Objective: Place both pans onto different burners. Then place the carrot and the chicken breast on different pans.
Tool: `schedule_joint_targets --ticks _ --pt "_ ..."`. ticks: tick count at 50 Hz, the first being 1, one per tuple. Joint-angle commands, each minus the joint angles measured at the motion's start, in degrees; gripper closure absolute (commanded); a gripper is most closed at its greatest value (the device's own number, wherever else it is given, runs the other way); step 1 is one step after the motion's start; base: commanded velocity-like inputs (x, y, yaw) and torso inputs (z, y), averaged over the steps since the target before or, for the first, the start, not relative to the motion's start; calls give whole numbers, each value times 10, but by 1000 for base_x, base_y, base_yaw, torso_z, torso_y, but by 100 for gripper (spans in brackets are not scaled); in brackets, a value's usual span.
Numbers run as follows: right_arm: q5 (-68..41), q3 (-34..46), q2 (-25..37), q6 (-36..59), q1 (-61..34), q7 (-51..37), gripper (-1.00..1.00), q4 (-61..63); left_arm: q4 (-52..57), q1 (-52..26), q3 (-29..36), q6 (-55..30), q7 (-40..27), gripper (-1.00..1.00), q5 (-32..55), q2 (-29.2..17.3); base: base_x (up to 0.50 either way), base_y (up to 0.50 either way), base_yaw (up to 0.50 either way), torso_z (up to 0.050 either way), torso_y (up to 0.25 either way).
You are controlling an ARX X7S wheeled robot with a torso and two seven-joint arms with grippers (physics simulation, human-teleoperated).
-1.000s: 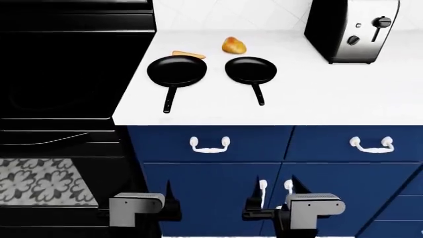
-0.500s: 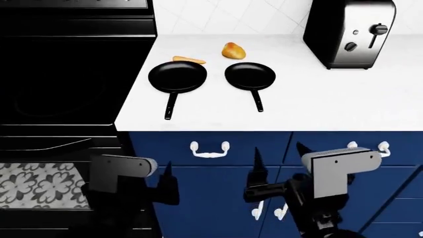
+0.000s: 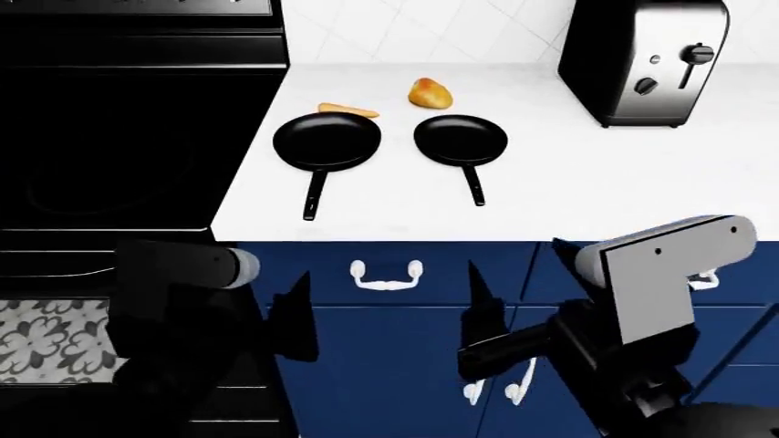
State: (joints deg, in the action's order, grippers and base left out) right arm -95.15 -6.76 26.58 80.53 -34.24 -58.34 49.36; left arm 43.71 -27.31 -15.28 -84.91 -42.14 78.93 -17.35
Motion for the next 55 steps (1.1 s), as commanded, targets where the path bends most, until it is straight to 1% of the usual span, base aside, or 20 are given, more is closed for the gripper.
schedule_joint_targets --ticks 1,4,7,15,20,24,41,52,55 --pt "-99 -2 36 -9 -37 -72 -100 -16 -16 -40 -16 6 -92 -100 127 -18 0 0 0 0 0" --pt "-98 -4 37 -14 -39 -70 -100 -18 -9 -31 -17 14 -66 -100 99 -15 0 0 0 0 0" --pt "-92 -7 33 -16 -36 -63 -100 -19 -9 -25 -16 19 -58 -100 89 -16 83 0 0 0 0" --pt "-69 -19 26 -16 -24 -33 -100 -19 -18 -34 -7 27 -89 -100 119 -27 472 0 0 0 0" --pt "-54 -29 22 -19 -13 -14 -100 -18 -16 -15 -5 33 -75 -100 101 -27 500 0 0 0 0" --pt "-51 -30 23 -21 -10 -9 -100 -18 -25 -24 1 38 -108 -100 137 -33 500 0 0 0 0" --pt "-77 -15 45 -40 -16 -37 -100 -16 -41 -20 18 60 -147 -100 183 -48 500 0 0 0 1" --pt "-89 1 55 -48 -17 -58 -100 -16 -41 -7 21 72 -150 -100 197 -55 500 0 0 0 0" --pt "-87 0 54 -53 -8 -62 -100 -16 -41 -2 20 75 -148 -100 197 -56 0 0 0 0 4"
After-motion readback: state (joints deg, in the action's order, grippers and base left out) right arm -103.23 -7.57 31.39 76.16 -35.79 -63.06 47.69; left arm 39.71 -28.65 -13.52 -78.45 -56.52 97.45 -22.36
